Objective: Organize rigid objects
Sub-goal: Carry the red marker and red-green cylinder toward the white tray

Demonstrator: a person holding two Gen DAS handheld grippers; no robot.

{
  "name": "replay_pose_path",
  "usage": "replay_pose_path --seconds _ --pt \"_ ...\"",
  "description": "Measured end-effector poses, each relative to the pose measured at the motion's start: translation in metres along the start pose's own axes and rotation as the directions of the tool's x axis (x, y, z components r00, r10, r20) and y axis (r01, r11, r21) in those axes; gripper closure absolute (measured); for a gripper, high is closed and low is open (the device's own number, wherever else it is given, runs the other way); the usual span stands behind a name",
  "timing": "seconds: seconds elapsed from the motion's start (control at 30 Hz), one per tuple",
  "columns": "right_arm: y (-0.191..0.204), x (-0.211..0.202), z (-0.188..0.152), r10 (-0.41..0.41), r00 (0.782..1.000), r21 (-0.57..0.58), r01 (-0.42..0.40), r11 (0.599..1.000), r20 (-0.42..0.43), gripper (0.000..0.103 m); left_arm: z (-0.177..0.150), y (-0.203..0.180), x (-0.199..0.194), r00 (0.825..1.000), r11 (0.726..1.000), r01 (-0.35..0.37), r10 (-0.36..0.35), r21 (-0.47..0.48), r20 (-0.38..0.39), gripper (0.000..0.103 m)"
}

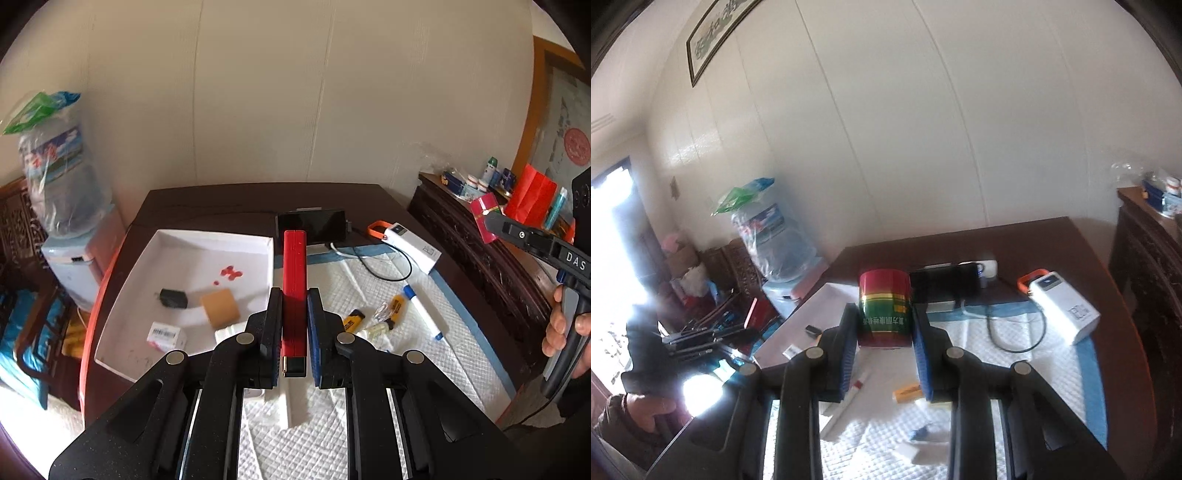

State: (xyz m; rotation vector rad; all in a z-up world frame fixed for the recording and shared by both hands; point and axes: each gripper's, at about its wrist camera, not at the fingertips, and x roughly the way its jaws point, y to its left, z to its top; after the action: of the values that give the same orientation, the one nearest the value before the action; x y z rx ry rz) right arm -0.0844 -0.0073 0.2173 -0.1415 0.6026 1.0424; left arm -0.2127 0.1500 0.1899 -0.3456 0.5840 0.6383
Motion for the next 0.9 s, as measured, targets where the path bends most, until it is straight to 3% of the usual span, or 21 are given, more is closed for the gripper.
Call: replay_pose_path --seconds 0.3,0.9 --pt "0.028 0.006 -0.004 0.046 0.999 -0.029 -0.046 0.999 -0.027 0.075 -0.012 0.027 -0.014 0.999 0.997 -0.044 0.044 -0.067 -0.008 0.091" --pt "0.070 0.032 -0.011 0.092 0.994 -0.033 -0.094 0.995 -0.067 0.075 -0.024 0.075 -0.031 0.998 0.991 -0.070 0.069 -0.110 -0.011 0.091"
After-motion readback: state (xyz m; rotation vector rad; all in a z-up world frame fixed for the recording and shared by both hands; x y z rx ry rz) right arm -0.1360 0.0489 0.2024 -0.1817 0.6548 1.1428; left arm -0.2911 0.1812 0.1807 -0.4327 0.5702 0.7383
